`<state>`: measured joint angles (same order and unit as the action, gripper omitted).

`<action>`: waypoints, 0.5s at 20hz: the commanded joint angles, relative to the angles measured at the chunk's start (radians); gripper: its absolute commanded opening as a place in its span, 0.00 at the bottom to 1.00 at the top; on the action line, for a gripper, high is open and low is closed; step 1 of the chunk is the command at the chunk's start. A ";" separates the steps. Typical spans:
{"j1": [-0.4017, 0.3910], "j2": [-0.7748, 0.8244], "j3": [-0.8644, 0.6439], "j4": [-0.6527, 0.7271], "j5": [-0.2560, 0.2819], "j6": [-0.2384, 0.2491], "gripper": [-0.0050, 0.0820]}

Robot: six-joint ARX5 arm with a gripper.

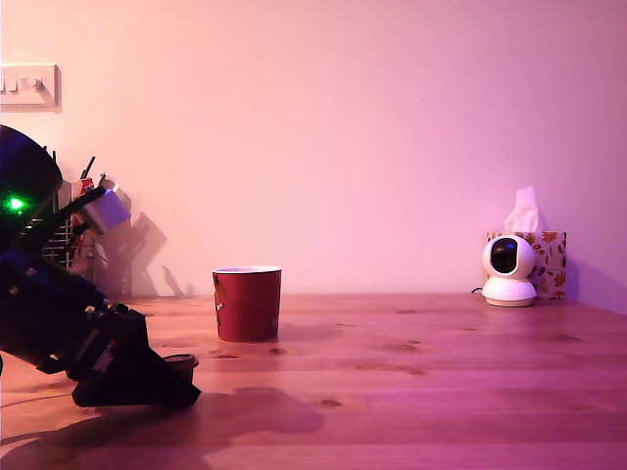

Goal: Pick up the coffee capsules on the table and drop them inside the coffee cup

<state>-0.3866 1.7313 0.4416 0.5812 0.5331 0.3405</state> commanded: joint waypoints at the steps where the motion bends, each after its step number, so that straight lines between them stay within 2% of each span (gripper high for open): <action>1: -0.005 0.011 -0.005 -0.005 0.010 0.006 0.22; 10: -0.005 -0.052 0.000 0.048 0.010 -0.004 0.22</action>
<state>-0.3866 1.7149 0.4412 0.6182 0.5400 0.3405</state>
